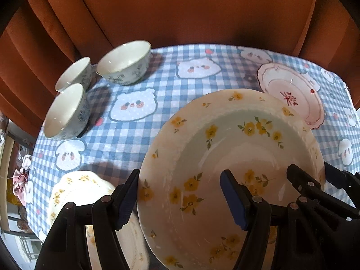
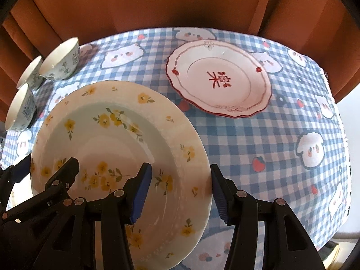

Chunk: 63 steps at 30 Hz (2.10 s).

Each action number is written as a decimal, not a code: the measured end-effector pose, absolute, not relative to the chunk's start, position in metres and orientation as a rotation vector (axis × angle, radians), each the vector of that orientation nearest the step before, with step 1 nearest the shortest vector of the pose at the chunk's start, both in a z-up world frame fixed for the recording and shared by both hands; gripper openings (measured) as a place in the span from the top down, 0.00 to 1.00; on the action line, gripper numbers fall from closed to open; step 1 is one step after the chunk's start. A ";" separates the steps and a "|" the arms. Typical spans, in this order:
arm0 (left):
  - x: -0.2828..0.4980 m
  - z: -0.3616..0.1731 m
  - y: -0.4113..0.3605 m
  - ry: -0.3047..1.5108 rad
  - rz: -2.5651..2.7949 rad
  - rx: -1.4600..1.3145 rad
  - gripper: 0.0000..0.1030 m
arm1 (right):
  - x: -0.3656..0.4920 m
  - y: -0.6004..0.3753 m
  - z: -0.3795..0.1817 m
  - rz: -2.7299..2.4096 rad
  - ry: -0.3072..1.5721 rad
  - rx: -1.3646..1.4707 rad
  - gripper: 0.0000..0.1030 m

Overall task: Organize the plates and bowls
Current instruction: 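Lift the flat plate with the left tool toward the deep plate, then lower the flat plate onto the deep plate with the left tool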

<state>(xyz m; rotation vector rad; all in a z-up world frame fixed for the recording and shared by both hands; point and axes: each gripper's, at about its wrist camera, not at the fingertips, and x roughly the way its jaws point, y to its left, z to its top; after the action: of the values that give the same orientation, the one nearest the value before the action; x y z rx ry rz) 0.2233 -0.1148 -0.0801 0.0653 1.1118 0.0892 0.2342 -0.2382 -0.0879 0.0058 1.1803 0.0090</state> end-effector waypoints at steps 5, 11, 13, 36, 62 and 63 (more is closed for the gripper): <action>0.211 -0.063 -0.099 1.088 0.096 0.043 0.31 | 0.223 -0.227 -0.068 0.019 1.146 -0.005 0.45; 0.195 -0.049 -0.074 1.069 0.088 0.015 0.31 | 0.208 -0.202 -0.048 0.016 1.115 -0.020 0.45; 0.189 -0.047 -0.065 1.067 0.084 0.006 0.31 | 0.203 -0.192 -0.042 0.016 1.110 -0.025 0.45; 0.138 -0.071 0.057 1.133 0.107 -0.075 0.31 | 0.156 -0.067 -0.061 0.046 1.186 -0.106 0.45; 0.144 -0.119 0.084 1.267 0.069 -0.107 0.30 | 0.166 -0.031 -0.092 0.004 1.251 -0.174 0.45; 0.144 -0.120 0.084 1.267 0.071 -0.106 0.30 | 0.167 -0.031 -0.093 0.005 1.252 -0.174 0.45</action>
<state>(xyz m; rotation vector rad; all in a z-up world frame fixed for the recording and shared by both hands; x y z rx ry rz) 0.1443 0.0836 -0.1198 -0.1063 1.2670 0.0712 0.1667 -0.0310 -0.0929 -0.1739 1.2516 0.0053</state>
